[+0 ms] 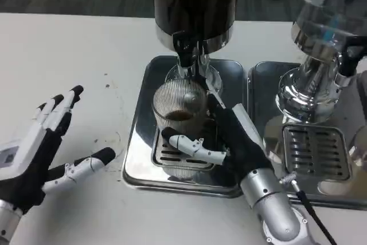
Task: Grasp the cup under the faucet to collect the drink, then remove the cup.
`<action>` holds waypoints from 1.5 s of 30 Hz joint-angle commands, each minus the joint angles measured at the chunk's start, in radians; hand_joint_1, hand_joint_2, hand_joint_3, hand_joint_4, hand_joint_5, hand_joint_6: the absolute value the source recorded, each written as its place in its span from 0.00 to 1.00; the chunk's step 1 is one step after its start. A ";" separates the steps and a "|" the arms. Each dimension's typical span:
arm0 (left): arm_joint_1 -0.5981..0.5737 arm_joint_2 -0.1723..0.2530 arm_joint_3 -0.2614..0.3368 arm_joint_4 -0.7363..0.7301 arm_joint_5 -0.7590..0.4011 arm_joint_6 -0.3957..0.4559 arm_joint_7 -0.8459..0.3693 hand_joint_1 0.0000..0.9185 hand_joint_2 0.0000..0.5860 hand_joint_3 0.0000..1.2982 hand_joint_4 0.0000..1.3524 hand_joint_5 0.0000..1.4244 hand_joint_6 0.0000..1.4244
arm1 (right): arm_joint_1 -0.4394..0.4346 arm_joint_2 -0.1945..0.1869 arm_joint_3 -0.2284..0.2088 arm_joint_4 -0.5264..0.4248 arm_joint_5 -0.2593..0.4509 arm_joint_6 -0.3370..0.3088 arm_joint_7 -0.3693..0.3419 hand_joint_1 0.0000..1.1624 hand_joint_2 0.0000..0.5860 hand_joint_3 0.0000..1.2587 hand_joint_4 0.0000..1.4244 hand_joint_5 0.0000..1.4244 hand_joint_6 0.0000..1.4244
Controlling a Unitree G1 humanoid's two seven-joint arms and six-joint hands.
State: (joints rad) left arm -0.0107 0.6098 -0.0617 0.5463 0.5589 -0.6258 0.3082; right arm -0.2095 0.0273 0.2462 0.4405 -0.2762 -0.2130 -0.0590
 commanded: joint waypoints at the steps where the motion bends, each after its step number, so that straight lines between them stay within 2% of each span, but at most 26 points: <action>1: 0.013 0.001 -0.007 -0.009 -0.005 0.007 -0.010 0.00 0.20 0.00 0.00 0.00 0.00 | -0.023 0.012 -0.005 0.029 0.009 -0.018 -0.010 0.69 0.33 0.00 0.00 0.00 0.04; 10: 0.023 0.001 0.000 -0.013 -0.020 0.006 -0.011 0.00 0.20 0.00 0.00 0.00 0.00 | -0.024 0.018 -0.007 0.046 -0.001 -0.010 -0.030 0.73 0.34 0.00 0.00 0.03 0.11; 14: 0.025 0.001 0.000 -0.019 -0.019 0.007 -0.010 0.00 0.20 0.00 0.00 0.00 0.00 | -0.023 0.017 -0.004 0.048 -0.001 -0.012 -0.031 0.74 0.35 0.00 0.04 0.06 0.14; 24: 0.027 0.001 0.002 -0.023 -0.021 0.010 -0.011 0.00 0.20 0.00 0.00 0.00 0.00 | -0.013 0.028 -0.003 0.038 -0.007 -0.004 -0.065 0.77 0.38 0.20 0.15 0.15 0.24; 30: 0.027 0.002 0.004 -0.024 -0.024 0.011 -0.012 0.00 0.20 0.00 0.00 0.00 0.00 | -0.012 0.033 -0.005 0.038 -0.008 0.000 -0.077 0.78 0.40 0.24 0.16 0.16 0.26; 36: 0.029 0.006 0.002 -0.028 -0.020 0.015 -0.014 0.00 0.20 0.00 0.00 0.00 0.00 | -0.008 0.047 -0.016 0.033 -0.003 -0.005 -0.108 0.84 0.41 0.28 0.21 0.19 0.31; 45: 0.027 0.009 0.004 -0.027 -0.024 0.016 -0.023 0.00 0.20 0.00 0.00 0.00 0.00 | -0.004 0.057 -0.021 0.032 0.001 -0.016 -0.141 0.86 0.42 0.30 0.30 0.25 0.35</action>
State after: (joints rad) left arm 0.0040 0.6100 -0.0598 0.5259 0.5469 -0.6151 0.2996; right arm -0.2280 0.0605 0.2313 0.4714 -0.2831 -0.2236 -0.1823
